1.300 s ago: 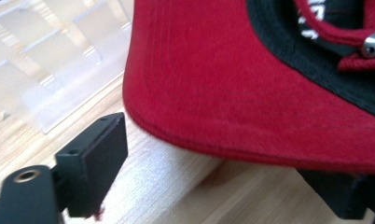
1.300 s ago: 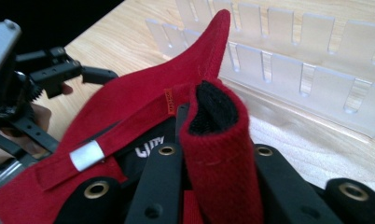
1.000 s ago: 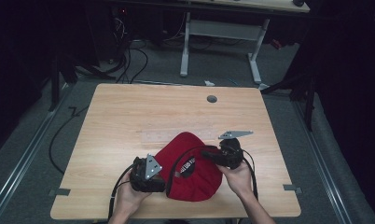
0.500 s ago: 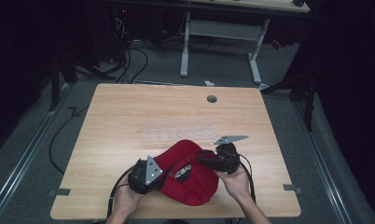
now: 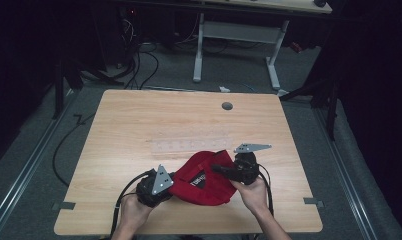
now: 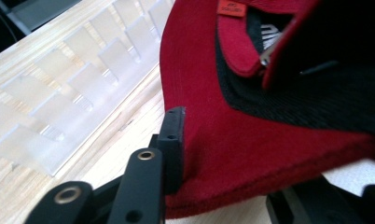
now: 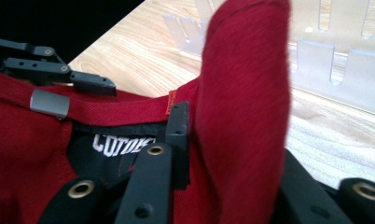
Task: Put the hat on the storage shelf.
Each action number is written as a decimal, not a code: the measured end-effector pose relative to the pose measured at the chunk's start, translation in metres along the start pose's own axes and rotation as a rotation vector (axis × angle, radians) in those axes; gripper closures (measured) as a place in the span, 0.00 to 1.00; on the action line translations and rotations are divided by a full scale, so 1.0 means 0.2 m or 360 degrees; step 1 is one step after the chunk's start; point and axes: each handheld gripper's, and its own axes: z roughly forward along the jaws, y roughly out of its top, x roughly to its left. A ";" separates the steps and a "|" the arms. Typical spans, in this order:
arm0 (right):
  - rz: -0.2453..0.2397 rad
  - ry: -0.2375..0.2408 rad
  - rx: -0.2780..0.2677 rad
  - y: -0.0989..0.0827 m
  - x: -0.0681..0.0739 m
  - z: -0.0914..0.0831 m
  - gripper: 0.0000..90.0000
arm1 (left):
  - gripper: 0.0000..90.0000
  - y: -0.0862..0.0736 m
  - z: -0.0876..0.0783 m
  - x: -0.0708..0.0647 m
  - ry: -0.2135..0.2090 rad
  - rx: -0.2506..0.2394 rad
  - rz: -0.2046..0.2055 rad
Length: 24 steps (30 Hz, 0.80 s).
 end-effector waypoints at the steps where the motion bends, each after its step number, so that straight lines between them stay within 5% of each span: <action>1: -0.0005 0.0004 -0.0009 0.00 0.00 0.00 0.80 | 0.78 0.00 0.00 -0.01 -0.0013 0.0002 0.0001; 8: 0.0015 0.0033 -0.0087 0.02 -0.02 -0.01 0.64 | 0.87 0.00 -0.01 -0.05 -0.0087 0.0054 0.0087; 15: 0.0061 -0.0031 -0.0301 0.07 -0.06 -0.10 0.52 | 0.95 -0.01 -0.01 -0.09 -0.0152 0.0119 0.0135; 17: 0.0056 -0.0082 -0.0418 0.08 -0.07 -0.17 0.51 | 0.95 -0.01 -0.01 -0.08 -0.0145 0.0111 0.0124; 24: 0.0070 -0.0155 -0.0513 0.08 -0.11 -0.27 0.48 | 0.95 0.04 -0.06 -0.01 -0.0106 0.0019 -0.0033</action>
